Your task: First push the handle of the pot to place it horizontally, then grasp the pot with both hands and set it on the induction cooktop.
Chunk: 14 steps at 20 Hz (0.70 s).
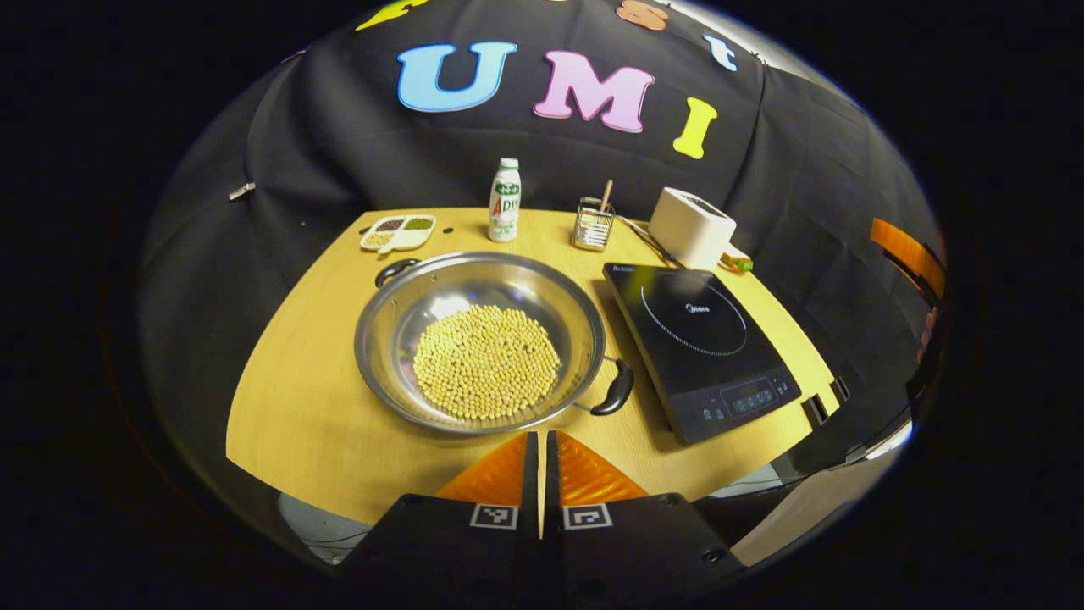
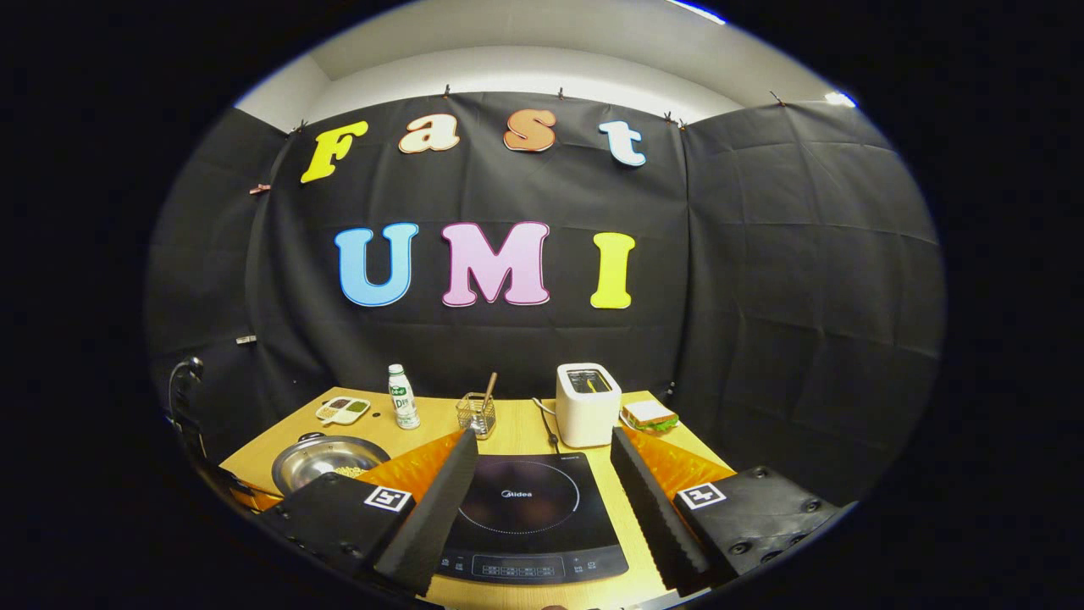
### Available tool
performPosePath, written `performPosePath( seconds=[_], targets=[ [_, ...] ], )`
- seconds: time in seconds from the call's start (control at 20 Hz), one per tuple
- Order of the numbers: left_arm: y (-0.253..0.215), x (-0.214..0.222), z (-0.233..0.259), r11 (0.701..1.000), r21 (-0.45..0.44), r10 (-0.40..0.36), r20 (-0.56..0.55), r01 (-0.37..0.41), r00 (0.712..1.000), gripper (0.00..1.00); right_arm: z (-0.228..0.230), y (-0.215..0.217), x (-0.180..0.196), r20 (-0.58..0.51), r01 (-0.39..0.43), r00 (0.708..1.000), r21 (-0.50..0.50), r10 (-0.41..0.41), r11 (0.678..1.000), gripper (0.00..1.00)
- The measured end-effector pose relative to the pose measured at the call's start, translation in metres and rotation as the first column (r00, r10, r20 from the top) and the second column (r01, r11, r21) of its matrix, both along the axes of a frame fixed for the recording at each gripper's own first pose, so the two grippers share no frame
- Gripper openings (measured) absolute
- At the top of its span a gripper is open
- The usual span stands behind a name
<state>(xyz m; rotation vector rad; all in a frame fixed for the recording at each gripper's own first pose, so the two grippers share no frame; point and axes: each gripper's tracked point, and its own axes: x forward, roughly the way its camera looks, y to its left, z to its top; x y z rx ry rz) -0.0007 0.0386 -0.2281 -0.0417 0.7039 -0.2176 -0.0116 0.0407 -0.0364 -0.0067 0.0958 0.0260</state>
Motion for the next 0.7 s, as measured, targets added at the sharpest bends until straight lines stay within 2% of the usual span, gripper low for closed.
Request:
performPosePath(
  seconds=[0.3,0.55,0.7],
  targets=[
    [-0.017,-0.001,-0.036,0.996,0.029,-0.082,-0.114,0.086,0.99,0.05,-0.011,-0.021,-0.012,-0.038,0.061,0.997,0.013,-0.06,0.998,0.98],
    [-0.037,0.015,-0.053,0.983,0.075,-0.153,-0.153,0.165,0.976,0.05,-0.018,-0.039,-0.021,-0.075,0.09,0.993,0.007,-0.09,0.996,0.98],
    [-0.042,0.027,-0.06,0.973,0.129,-0.167,-0.174,0.191,0.97,0.05,-0.018,-0.052,-0.019,-0.093,0.108,0.99,0.002,-0.107,0.994,0.98]
  ],
)
